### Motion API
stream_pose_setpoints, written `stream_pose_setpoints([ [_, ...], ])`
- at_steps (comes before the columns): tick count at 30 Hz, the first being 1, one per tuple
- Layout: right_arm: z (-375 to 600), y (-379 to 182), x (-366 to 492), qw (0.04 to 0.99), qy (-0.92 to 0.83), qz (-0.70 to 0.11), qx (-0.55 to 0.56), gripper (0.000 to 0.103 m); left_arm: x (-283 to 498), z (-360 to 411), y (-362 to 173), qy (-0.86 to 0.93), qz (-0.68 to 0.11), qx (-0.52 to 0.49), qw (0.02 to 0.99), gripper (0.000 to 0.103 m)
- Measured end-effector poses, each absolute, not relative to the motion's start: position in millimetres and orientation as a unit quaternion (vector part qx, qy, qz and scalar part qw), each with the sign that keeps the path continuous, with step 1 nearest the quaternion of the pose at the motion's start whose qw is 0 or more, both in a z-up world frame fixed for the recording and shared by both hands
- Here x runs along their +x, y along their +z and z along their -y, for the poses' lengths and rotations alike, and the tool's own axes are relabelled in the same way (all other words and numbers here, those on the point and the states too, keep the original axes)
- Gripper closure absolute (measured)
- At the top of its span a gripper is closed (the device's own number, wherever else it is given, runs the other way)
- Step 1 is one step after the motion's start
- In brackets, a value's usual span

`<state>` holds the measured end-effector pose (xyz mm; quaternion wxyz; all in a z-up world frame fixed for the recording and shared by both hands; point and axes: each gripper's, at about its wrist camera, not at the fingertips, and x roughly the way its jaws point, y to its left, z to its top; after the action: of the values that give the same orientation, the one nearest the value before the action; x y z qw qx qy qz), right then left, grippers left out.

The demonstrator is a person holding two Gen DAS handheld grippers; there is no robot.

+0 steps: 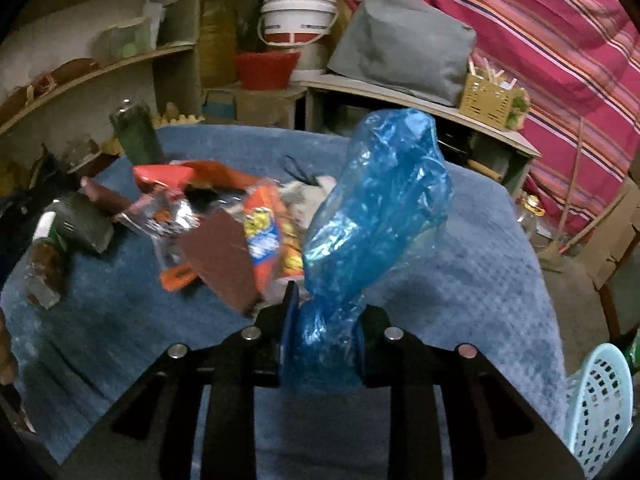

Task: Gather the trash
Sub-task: 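Close the right gripper on the blue plastic bag and lift it, then grasp the orange snack wrapper with the left gripper while the right gripper holds the blue bag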

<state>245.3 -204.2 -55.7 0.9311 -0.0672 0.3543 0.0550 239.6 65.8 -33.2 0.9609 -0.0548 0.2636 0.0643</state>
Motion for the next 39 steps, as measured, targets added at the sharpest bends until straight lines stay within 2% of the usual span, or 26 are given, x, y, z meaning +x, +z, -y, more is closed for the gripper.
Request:
stream_pose_setpoints([
  [9,258,-63,250,0.927,0.001,-0.369,-0.065,0.078,250,-35,-50,0.030,-0.277,-0.035,0.960,0.006],
  [20,275,-77,256,0.925,-0.001,-0.378,-0.043,0.078,280,4,-65,-0.011,-0.297,-0.014,0.955,0.006],
  [25,277,-81,257,0.924,0.002,-0.380,-0.043,0.078,304,8,-73,-0.020,-0.326,-0.024,0.945,0.023],
  [29,279,-83,258,0.923,0.004,-0.383,-0.038,0.078,319,-6,-79,-0.021,-0.344,-0.058,0.937,0.033],
  [33,278,-84,259,0.923,0.006,-0.383,-0.039,0.078,325,-11,-86,-0.050,-0.365,-0.086,0.926,0.057],
  [36,276,-82,258,0.924,0.009,-0.381,-0.037,0.078,321,-3,-84,-0.054,-0.357,-0.066,0.930,0.063],
  [38,274,-82,257,0.925,0.011,-0.379,-0.038,0.078,315,2,-80,-0.056,-0.347,-0.050,0.935,0.082],
  [39,273,-81,256,0.925,0.011,-0.378,-0.039,0.078,313,4,-78,-0.057,-0.347,-0.043,0.935,0.083],
])
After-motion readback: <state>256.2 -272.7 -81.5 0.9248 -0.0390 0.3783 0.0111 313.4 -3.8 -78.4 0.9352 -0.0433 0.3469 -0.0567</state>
